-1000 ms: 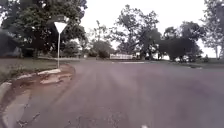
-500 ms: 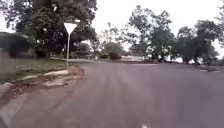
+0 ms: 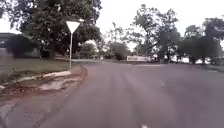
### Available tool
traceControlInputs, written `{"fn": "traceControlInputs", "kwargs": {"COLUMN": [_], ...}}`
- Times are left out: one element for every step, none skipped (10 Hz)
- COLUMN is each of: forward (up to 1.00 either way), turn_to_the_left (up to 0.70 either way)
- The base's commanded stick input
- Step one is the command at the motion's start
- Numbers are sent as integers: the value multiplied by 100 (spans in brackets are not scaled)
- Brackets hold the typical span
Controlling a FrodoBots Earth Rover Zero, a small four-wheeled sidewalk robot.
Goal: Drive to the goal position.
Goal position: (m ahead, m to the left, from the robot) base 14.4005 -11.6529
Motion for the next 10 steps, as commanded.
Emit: {"fn": "traceControlInputs", "kwargs": {"forward": [100,100,100,100,100,100,100,100,100,100], "turn_to_the_left": [3,0,0,0,0,0,0,0,0,0]}}
